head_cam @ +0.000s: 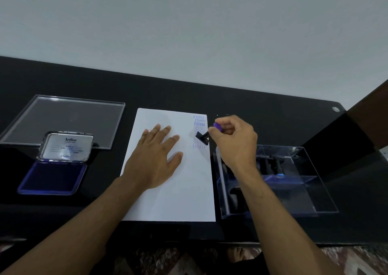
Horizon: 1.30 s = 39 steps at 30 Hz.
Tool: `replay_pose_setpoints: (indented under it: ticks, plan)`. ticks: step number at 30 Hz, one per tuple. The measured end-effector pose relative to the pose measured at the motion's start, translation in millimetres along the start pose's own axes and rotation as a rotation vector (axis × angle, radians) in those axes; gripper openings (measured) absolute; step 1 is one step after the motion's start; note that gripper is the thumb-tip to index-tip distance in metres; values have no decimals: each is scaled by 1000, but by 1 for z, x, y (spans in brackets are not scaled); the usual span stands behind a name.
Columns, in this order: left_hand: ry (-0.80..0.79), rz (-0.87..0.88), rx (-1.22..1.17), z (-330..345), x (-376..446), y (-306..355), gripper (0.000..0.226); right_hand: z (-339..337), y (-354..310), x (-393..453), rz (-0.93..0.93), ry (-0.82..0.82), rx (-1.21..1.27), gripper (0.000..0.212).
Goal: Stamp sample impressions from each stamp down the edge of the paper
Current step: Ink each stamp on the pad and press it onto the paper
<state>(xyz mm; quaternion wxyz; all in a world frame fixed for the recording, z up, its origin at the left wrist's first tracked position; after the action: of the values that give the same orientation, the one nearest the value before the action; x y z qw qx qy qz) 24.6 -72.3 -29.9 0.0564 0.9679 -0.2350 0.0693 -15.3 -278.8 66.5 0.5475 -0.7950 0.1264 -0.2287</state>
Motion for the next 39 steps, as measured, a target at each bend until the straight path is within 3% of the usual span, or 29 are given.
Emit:
replay_pose_setpoints:
  ticks: [3, 8, 29, 39]
  plan:
    - [8, 1, -11, -2, 0, 2, 76, -7, 6, 0, 82, 104, 107, 12]
    - [13, 0, -5, -3, -1, 1, 73, -7, 11, 2, 153, 137, 169, 11]
    - [1, 4, -11, -9, -1, 4, 76, -9, 11, -6, 137, 150, 210, 13]
    - [52, 32, -86, -44, -11, 56, 69, -56, 3, -34, 109, 220, 270, 21]
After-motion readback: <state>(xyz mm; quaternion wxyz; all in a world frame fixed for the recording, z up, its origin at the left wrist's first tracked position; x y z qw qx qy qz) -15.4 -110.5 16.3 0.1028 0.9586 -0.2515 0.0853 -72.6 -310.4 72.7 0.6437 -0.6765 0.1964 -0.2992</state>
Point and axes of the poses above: each hand's wrist, its own x-axis towards the middle knuckle, its own z-axis out of the palm, y = z × x, the point moved 7 cm from there along x, towards the middle knuckle, and after that the axes turned 14 degrees about x, right-handed, at the moved point
